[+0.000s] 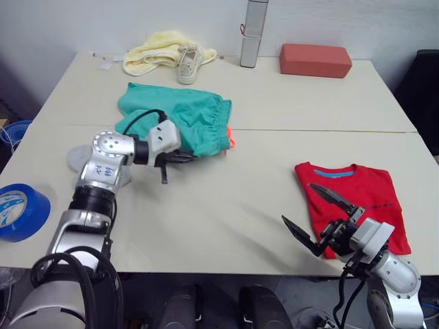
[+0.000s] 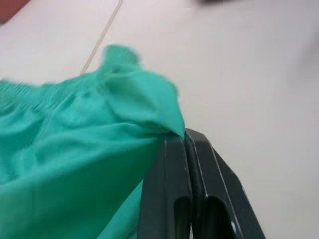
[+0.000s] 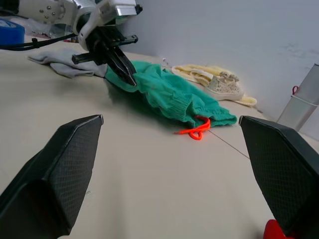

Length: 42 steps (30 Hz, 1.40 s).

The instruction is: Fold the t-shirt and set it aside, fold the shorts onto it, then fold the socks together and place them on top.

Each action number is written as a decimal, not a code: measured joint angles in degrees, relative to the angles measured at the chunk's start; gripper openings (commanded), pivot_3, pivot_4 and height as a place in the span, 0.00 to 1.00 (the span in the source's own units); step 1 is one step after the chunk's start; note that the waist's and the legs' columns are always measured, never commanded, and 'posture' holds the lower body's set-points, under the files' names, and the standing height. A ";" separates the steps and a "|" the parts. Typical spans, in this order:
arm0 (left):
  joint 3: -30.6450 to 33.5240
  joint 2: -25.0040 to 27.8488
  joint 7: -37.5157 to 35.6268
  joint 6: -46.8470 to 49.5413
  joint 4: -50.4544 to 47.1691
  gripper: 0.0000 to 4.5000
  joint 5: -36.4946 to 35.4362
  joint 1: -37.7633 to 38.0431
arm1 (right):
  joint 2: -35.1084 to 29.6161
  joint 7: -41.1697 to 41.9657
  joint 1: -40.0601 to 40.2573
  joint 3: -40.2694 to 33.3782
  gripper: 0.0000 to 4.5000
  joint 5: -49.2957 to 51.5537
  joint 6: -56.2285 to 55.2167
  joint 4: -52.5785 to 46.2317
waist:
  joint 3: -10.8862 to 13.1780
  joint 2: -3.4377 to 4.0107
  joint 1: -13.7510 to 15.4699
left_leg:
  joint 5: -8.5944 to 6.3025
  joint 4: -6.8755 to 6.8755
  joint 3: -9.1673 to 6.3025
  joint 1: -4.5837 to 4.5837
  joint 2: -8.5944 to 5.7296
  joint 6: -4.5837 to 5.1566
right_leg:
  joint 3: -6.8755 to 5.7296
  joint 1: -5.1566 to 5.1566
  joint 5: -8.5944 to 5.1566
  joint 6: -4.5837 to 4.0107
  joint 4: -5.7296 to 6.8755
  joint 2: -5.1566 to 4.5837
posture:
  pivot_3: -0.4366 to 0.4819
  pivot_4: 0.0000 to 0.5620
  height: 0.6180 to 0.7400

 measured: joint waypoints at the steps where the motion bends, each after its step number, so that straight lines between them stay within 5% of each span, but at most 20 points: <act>1: -0.67 -0.02 -0.02 3.79 -6.02 0.00 -0.91 2.72 | -0.48 0.00 0.01 -0.01 1.00 0.13 0.60 -0.07 | 0.00 0.01 0.00 | 0.01 0.00 0.00 0.01 0.00 0.02 | 0.01 0.03 0.00 0.00 -0.02 0.00 | 0.48 0.27 1.00; 6: -4.72 -0.18 1.32 13.27 -23.28 0.00 -2.57 11.44 | -0.86 -0.01 -0.13 0.05 1.00 0.40 1.69 -0.25 | 0.00 0.01 0.22 | 0.01 0.00 -0.17 0.20 0.00 0.03 | -0.04 0.34 -0.01 -0.01 -0.30 -0.01 | 0.48 0.27 1.00; 15: -9.06 0.14 1.95 19.07 -37.24 0.00 -7.70 25.83 | -5.48 3.22 1.64 1.91 1.00 3.01 6.63 -4.60 | 0.00 0.03 0.34 | -0.01 -0.06 -0.33 0.23 0.00 0.02 | -0.10 0.43 -0.01 -0.03 -0.49 -0.04 | 0.48 0.27 1.00; 22: -7.02 0.39 4.58 14.69 -37.62 0.41 -10.34 31.92 | -11.89 7.75 2.07 4.35 1.00 4.59 14.18 -7.32 | 0.00 0.06 0.28 | -0.02 -0.14 -0.45 0.30 0.01 0.01 | -0.22 0.55 -0.06 -0.11 -0.61 -0.08 | 0.48 0.27 1.00; 27: 4.54 5.66 2.06 2.29 -33.41 0.75 -13.10 33.71 | -16.79 9.86 -0.23 4.49 1.00 3.22 17.42 -7.96 | 0.01 0.08 0.20 | 0.00 -0.18 -0.49 0.31 0.03 -0.05 | -0.30 0.52 -0.09 -0.18 -0.60 -0.08 | 0.48 0.27 1.00; 29: 9.47 8.78 0.02 -2.79 -29.43 0.75 -13.33 34.24 | -18.24 10.93 -0.80 5.04 1.00 1.58 18.08 -8.07 | 0.01 0.09 0.26 | -0.01 -0.20 -0.51 0.32 0.03 -0.06 | -0.35 0.53 -0.11 -0.21 -0.60 -0.08 | 0.48 0.27 1.00; 34: 13.89 14.02 -1.84 -16.49 -17.06 0.99 -10.33 34.16 | -16.61 9.96 -8.36 10.64 1.00 -6.32 16.09 -6.07 | 0.01 0.09 0.27 | -0.05 -0.20 -0.51 0.30 0.02 -0.09 | -0.39 0.49 -0.11 -0.20 -0.61 -0.10 | 0.48 0.27 1.00; 40: 11.14 14.29 0.22 -32.19 -5.58 0.99 -2.03 29.60 | -15.46 9.89 -14.38 16.04 1.00 -14.13 11.10 0.77 | 0.01 0.09 0.46 | -0.13 -0.13 -0.50 0.18 -0.06 -0.01 | -0.46 0.42 -0.10 -0.19 -0.56 -0.15 | 0.48 0.27 1.00; 42: 9.71 13.46 2.15 -35.05 -3.50 1.00 0.13 27.12 | -15.45 9.84 -15.50 16.50 0.92 -15.37 10.16 3.00 | 0.01 0.09 0.35 | -0.13 -0.11 -0.49 0.17 -0.06 0.00 | -0.49 0.42 -0.09 -0.17 -0.52 -0.14 | 0.48 0.27 1.00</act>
